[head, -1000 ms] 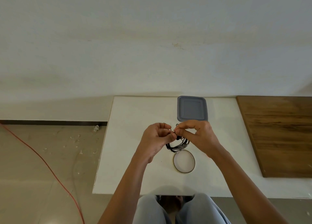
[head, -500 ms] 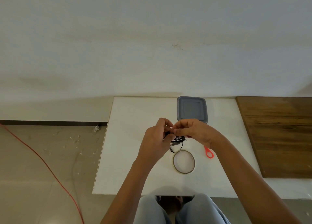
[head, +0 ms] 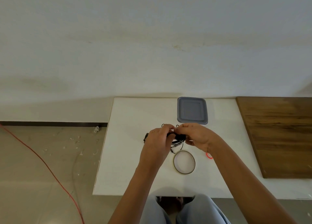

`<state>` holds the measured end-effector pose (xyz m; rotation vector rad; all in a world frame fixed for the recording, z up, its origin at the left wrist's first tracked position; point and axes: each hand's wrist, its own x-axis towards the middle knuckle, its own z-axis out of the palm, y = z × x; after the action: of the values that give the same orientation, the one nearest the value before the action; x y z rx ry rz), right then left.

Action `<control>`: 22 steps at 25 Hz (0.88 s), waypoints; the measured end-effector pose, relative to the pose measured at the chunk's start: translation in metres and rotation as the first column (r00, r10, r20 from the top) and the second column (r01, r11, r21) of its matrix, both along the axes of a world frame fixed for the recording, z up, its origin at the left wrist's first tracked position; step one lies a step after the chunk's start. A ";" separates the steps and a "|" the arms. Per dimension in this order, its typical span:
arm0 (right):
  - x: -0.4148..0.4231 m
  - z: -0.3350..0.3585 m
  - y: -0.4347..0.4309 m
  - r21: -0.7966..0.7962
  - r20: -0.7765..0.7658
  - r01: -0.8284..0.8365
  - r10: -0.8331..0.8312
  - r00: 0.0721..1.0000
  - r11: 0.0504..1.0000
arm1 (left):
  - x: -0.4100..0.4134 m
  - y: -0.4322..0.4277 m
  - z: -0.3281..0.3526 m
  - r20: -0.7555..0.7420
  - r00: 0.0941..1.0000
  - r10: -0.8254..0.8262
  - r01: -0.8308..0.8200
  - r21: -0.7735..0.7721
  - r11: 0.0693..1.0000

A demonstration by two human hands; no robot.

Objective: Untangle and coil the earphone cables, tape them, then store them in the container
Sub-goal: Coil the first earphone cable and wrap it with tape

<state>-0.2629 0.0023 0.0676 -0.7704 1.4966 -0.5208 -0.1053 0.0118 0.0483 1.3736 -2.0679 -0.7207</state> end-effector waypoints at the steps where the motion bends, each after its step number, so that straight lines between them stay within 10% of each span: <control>1: -0.001 0.001 0.001 -0.046 0.003 -0.016 0.016 1.000 0.999 | 0.001 0.000 -0.001 0.004 1.000 0.005 -0.005 -0.050 0.999; 6: -0.007 0.001 0.007 -0.291 -0.133 -0.146 0.112 0.985 0.945 | 0.002 -0.006 -0.005 -0.015 1.000 -0.006 0.005 -0.052 0.999; 14: 0.002 -0.014 0.015 -0.583 -0.545 -0.454 0.091 0.833 0.674 | 0.002 -0.012 0.003 -0.155 0.987 0.030 0.071 0.606 0.792; 22: 0.012 -0.038 0.024 -0.335 -0.009 0.159 -0.172 0.985 0.929 | 0.030 -0.007 -0.034 -0.487 0.736 0.470 0.187 0.813 0.551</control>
<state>-0.2512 0.0264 0.0300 -0.9234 1.5362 -0.9085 -0.0752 0.0043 0.0145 1.3773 -0.9506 -1.9600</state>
